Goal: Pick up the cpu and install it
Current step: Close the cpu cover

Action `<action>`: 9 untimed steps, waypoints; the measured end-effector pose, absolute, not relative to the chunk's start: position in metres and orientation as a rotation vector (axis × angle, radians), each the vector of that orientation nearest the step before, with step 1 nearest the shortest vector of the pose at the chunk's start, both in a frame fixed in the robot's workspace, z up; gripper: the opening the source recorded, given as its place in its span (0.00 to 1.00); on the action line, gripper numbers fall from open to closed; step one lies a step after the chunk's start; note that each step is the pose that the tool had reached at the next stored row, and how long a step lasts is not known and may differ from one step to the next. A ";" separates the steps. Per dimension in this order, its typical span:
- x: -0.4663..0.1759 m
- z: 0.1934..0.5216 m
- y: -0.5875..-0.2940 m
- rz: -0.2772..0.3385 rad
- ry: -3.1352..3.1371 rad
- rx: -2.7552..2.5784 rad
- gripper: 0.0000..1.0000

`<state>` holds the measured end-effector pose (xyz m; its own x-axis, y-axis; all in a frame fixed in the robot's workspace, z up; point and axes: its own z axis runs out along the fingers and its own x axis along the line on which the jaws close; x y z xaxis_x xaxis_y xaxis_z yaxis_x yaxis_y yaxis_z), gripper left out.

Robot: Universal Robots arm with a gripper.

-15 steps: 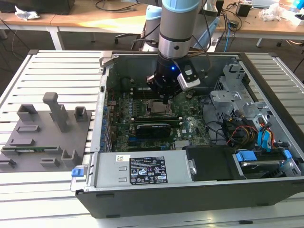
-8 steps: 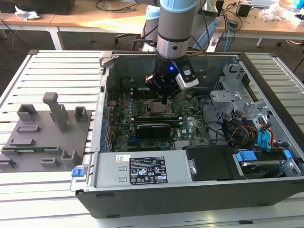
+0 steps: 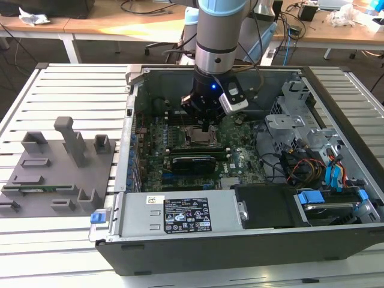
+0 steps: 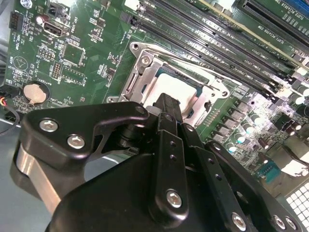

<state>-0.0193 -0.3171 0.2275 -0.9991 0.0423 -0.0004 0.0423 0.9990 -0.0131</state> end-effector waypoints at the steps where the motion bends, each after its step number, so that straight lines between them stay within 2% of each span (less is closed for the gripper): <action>1: -0.019 0.228 -0.317 -0.021 3.141 0.066 0.11; 9: -0.022 0.227 -0.317 -0.020 3.141 0.067 0.11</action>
